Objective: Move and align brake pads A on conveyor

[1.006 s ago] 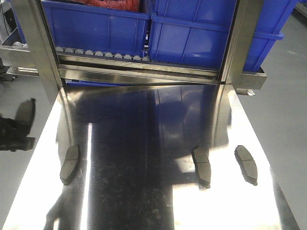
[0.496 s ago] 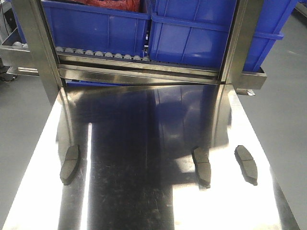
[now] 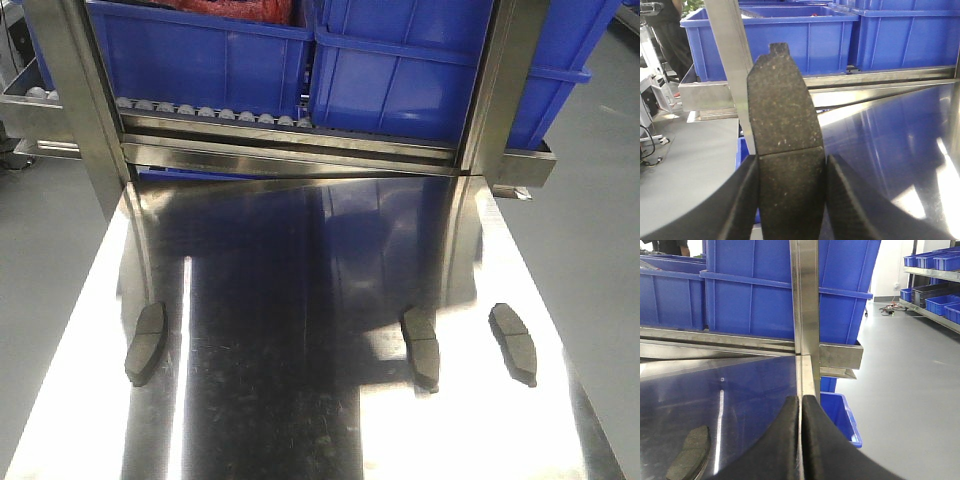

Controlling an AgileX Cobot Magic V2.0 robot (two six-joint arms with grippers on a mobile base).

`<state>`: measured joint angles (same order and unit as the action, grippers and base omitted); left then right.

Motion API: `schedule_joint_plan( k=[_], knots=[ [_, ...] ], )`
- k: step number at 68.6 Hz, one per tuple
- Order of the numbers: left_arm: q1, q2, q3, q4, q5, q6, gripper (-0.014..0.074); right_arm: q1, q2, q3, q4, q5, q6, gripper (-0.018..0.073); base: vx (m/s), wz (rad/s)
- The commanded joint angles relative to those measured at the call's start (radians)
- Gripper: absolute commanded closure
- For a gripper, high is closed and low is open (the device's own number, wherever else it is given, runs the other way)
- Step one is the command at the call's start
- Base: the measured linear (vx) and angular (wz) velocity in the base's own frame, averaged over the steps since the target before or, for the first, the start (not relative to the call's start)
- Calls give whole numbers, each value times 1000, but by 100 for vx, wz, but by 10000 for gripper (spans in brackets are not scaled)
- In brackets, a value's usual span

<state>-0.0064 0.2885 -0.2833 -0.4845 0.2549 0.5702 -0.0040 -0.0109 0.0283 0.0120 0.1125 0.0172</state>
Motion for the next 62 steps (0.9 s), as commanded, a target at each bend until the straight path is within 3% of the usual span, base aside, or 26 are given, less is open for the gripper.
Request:
schedule_joint_plan(
  k=[1, 62],
  knots=[
    [-4, 6, -32, -20, -86, 1, 460, -6, -15, 3, -3, -72, -4, 567, 0, 0],
    [-4, 6, -32, -20, -86, 1, 460, -6, -15, 3, -12, -73, -6, 567, 0, 0]
  ],
)
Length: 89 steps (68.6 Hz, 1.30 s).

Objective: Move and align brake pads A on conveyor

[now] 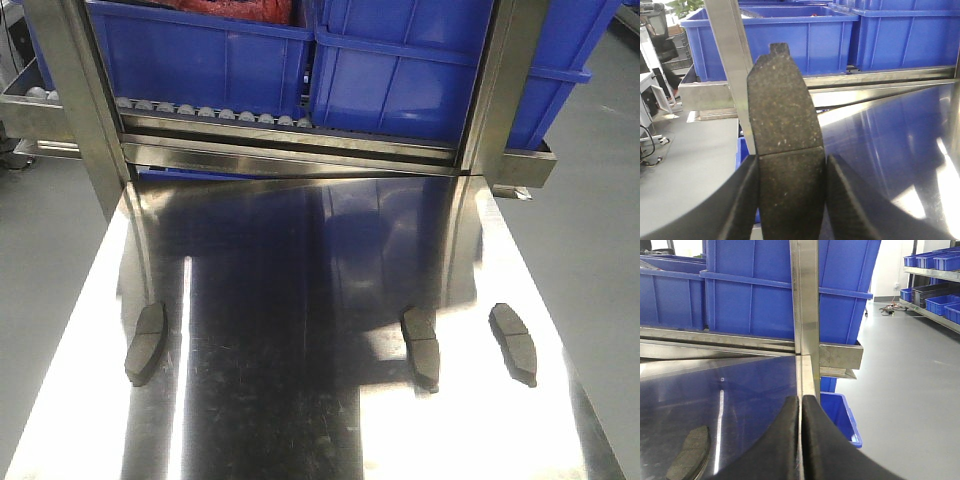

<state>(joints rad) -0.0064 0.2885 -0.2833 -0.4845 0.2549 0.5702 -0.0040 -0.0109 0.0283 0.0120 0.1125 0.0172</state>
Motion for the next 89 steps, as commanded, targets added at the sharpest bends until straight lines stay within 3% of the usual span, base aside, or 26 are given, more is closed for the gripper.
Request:
schedule_joint_plan(
  k=[1, 17, 34, 47, 54, 69, 74, 89],
  knots=[
    [-4, 6, -32, -20, -86, 1, 460, -6, -15, 2, -12, -73, -9, 567, 0, 0],
    [-4, 6, -32, -20, -86, 1, 460, -7, 33, -161, -60, -24, -35, 562, 0, 0],
    [-4, 6, -32, -20, -86, 1, 460, -7, 404, -542, -67, 265, -34, 561, 0, 0],
    [-4, 6, -32, -20, -86, 1, 460, -7, 633, -683, -68, 403, -35, 541, 0, 0],
    [-4, 6, -32, -20, -86, 1, 460, -7, 679, -686, -67, 400, -35, 436, 0, 0],
    [-4, 6, -32, -20, -86, 1, 460, -6, 687, -683, -67, 396, -38, -48, 0, 0],
    [-4, 6, -32, -20, -86, 1, 460, -6, 687, -683, -60, 395, -38, -155, 0, 0],
    [-4, 6, -32, -20, -86, 1, 460, -6, 802, -725, -49, 429, -37, -148, 0, 0]
  ],
)
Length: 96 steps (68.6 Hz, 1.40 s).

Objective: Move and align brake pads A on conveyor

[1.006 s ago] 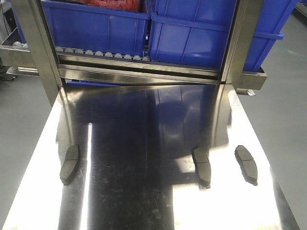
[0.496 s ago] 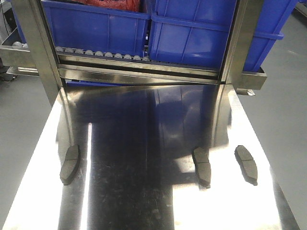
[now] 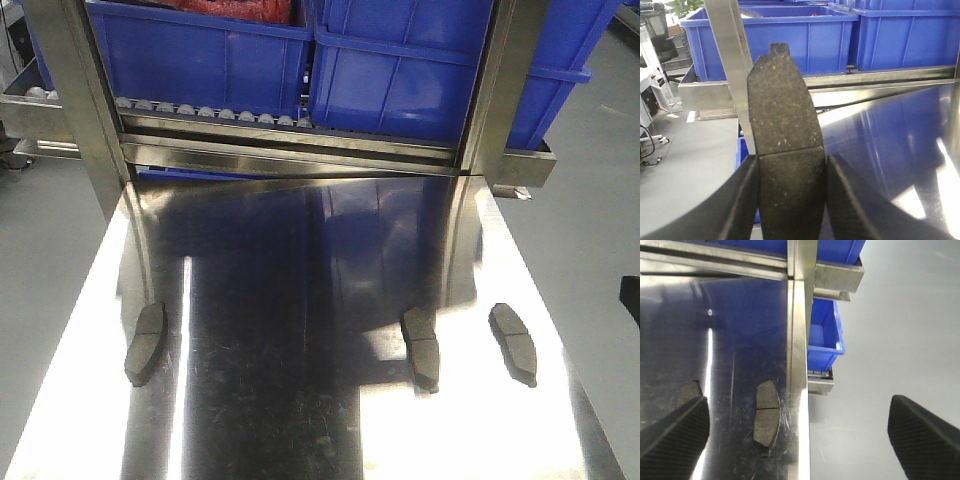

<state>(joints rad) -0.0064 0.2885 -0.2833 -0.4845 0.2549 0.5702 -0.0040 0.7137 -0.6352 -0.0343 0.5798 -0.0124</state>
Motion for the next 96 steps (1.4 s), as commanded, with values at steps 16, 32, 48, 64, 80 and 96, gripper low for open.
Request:
schedule_joint_plan(
  k=[16, 32, 48, 64, 80, 96],
  knots=[
    [-4, 6, -32, -20, -86, 1, 460, -6, 425, -222, 10, 117, -8, -107, 0, 0],
    [-4, 6, -32, -20, -86, 1, 460, -3, 734, -339, 74, 120, -58, -91, 0, 0],
    [-4, 6, -32, -20, -86, 1, 460, 69, 925, -421, 58, 111, -60, -76, 0, 0],
    [-4, 6, -32, -20, -85, 1, 460, 77, 1021, -429, 63, 99, -61, -25, 0, 0],
    [-4, 6, -32, -20, -85, 1, 460, 77, 1046, -429, 63, 88, -61, -8, 0, 0],
    [-4, 6, -32, -20, -85, 1, 460, 77, 1047, -429, 62, 86, -61, 17, 0, 0]
  ],
)
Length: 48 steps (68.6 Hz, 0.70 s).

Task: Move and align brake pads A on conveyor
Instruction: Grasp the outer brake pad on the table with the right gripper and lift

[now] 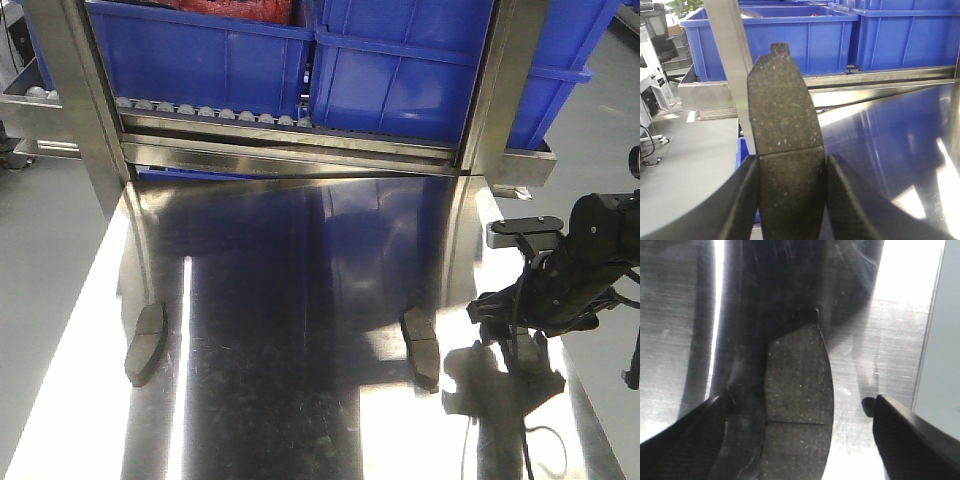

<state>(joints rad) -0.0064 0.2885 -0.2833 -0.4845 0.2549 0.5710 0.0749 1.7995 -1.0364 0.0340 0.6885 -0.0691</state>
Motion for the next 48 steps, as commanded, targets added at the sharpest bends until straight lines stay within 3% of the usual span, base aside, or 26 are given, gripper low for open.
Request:
schedule_joint_plan(
  k=[1, 14, 33, 48],
  knots=[
    [-4, 6, -32, -20, -85, 0, 460, -2, -39, -28, -7, -22, -5, 23, 0, 0],
    [-4, 6, -32, -20, -85, 0, 460, -2, -39, -28, -10, -3, -5, 151, 0, 0],
    [-4, 6, -32, -20, -85, 0, 460, -2, -39, -28, -13, 3, -10, 464, 0, 0],
    [-4, 6, -32, -20, -85, 0, 460, -3, -42, -28, -23, 3, -10, 555, 0, 0]
  ],
)
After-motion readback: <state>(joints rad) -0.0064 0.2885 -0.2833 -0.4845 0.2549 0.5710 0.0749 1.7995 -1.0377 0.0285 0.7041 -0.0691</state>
